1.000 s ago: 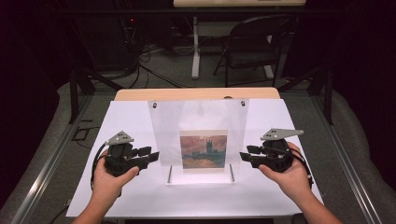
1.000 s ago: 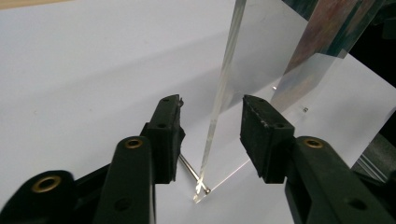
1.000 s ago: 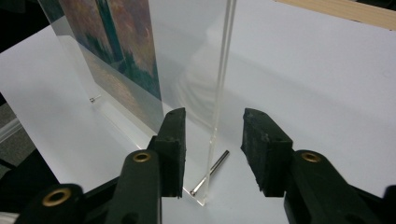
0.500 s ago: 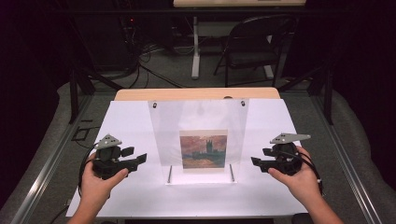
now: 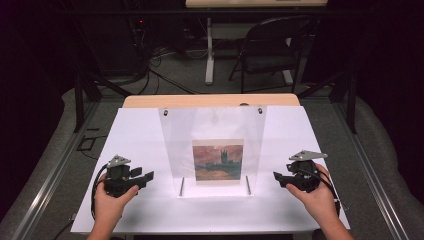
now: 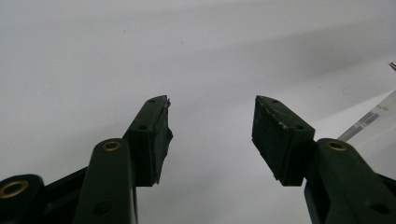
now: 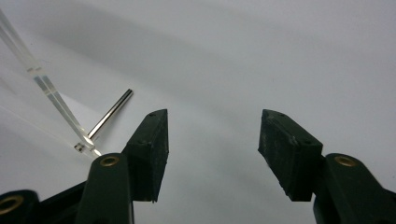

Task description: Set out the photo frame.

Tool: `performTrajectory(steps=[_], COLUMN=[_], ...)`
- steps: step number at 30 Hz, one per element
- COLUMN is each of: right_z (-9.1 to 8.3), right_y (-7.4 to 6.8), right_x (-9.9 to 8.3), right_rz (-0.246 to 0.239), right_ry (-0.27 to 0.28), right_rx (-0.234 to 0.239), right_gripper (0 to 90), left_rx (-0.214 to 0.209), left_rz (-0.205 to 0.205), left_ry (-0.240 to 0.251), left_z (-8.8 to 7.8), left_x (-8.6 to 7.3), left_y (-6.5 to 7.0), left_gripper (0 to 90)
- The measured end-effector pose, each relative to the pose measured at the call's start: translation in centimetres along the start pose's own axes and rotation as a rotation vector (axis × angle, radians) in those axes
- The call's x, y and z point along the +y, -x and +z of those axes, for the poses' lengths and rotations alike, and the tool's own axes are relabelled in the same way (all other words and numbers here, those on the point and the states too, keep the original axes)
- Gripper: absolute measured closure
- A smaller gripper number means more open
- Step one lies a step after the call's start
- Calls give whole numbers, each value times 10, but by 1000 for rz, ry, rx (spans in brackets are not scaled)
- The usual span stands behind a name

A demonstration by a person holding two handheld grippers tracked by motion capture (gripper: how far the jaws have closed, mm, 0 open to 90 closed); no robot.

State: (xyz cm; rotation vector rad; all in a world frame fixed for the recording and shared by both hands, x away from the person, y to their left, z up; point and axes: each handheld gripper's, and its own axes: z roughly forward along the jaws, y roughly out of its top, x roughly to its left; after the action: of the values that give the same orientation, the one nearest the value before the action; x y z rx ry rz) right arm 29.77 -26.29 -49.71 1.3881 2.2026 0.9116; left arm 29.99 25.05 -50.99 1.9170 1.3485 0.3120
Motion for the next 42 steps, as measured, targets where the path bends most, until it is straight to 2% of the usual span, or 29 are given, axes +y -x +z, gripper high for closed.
performTrajectory(steps=[2, 5, 9, 13, 19, 22, 26, 32, 42], right_z=[3, 6, 9, 12, 16, 19, 24, 26, 28], right_y=[1, 1, -2, -3, -6, -9, -13, -16, -16], right_x=[-5, -12, -22, -28, -33, -35, -36, -38, -40], right_rz=[18, 19, 12, 27, 20, 25, 5, -2, 0], right_ry=[-1, 21, 50, 80, 52, 53, 67, 82, 82], right_rx=[-5, -14, -19, -13, 5, 22, 19, 29, 52], right_gripper=[421, 418, 417, 416, 388, 352, 298, 296, 299], left_rx=[12, 13, 17, 22, 45, 39, 40, 38, 25], left_rz=[-8, -18, -21, -22, 2, 11, 32, 69, 72], left_ry=[1, -16, -11, 8, 9, 4, 9, -3, 4], left_z=[3, 7, 10, 10, 15, 18, 22, 26, 28], left_x=[-5, -10, -15, -19, -24, -26, -29, -31, -31], left_y=[0, -2, -6, -6, -3, -1, 2, 7, 9], left_gripper=[457, 447, 438, 437, 395, 361, 345, 330, 334])
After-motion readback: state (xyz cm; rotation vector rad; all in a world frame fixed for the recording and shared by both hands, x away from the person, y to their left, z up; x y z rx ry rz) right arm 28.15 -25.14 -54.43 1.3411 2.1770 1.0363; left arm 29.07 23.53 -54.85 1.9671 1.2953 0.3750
